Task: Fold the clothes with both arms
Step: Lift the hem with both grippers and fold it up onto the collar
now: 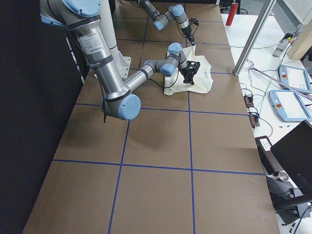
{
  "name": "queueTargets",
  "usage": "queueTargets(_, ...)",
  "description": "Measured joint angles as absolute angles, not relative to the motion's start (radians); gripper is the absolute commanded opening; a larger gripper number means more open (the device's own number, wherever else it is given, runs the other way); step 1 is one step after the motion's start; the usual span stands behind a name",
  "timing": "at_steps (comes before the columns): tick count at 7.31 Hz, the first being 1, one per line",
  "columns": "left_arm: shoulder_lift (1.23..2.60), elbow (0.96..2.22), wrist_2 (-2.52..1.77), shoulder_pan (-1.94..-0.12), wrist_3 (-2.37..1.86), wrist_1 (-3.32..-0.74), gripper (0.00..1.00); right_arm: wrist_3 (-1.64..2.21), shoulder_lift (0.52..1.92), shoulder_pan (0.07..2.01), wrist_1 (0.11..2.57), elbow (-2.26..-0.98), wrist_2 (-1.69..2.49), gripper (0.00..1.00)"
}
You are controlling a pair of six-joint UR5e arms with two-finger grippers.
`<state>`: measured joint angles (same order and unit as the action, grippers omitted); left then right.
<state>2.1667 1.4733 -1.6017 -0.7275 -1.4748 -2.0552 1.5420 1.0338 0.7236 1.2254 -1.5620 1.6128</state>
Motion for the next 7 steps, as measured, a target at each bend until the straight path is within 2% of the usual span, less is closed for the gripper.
queueTargets(5, 2.194, 1.33, -1.593, -0.741, -1.449, -2.159, 0.0, 1.46, 0.834, 0.794, 1.22, -1.234, 1.64, 0.0)
queueTargets(6, 2.197, 1.312, -1.593, -0.741, -1.449, -2.183, 0.01, 1.458, 0.807, 0.791, 1.22, -1.191, 1.641, 0.08)
queueTargets(7, 2.197, 1.304, -1.592, -0.741, -1.448, -2.195, 0.39, 1.458, 0.798, 0.784, 1.22, -1.172, 1.64, 0.28)
